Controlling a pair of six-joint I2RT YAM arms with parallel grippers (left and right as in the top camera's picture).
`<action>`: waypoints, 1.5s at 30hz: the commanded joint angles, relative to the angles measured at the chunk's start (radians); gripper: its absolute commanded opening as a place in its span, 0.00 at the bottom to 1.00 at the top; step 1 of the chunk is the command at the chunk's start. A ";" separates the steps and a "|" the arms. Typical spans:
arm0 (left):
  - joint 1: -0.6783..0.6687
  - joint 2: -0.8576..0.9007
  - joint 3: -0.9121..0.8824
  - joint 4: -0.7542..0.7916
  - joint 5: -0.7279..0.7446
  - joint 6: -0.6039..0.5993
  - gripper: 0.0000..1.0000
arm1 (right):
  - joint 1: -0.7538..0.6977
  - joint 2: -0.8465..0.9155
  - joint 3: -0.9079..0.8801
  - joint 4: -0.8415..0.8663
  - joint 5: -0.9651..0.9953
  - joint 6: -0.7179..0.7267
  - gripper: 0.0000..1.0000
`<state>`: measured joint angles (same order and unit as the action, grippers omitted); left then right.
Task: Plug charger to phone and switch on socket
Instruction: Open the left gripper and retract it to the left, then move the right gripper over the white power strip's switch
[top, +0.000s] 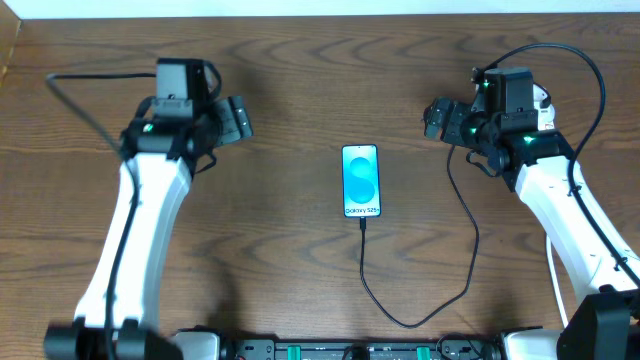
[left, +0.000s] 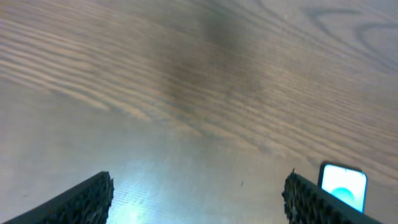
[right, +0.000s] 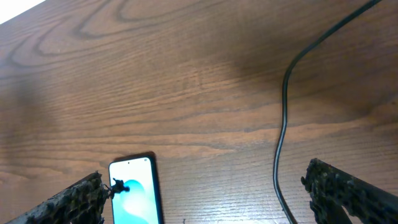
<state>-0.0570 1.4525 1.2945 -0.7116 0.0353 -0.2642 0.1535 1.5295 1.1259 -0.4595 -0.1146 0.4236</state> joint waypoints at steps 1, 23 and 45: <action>0.001 -0.063 0.001 -0.026 -0.051 0.021 0.87 | -0.002 -0.011 0.007 -0.001 0.011 -0.013 0.99; 0.001 -0.111 0.001 -0.040 -0.051 0.021 0.87 | -0.093 -0.011 0.139 -0.175 -0.124 -0.246 0.99; 0.001 -0.111 0.001 -0.040 -0.051 0.021 0.87 | -0.605 0.082 0.463 -0.484 -0.220 -0.588 0.99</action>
<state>-0.0570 1.3407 1.2945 -0.7517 -0.0032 -0.2573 -0.4240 1.5620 1.5719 -0.9344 -0.2707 -0.0780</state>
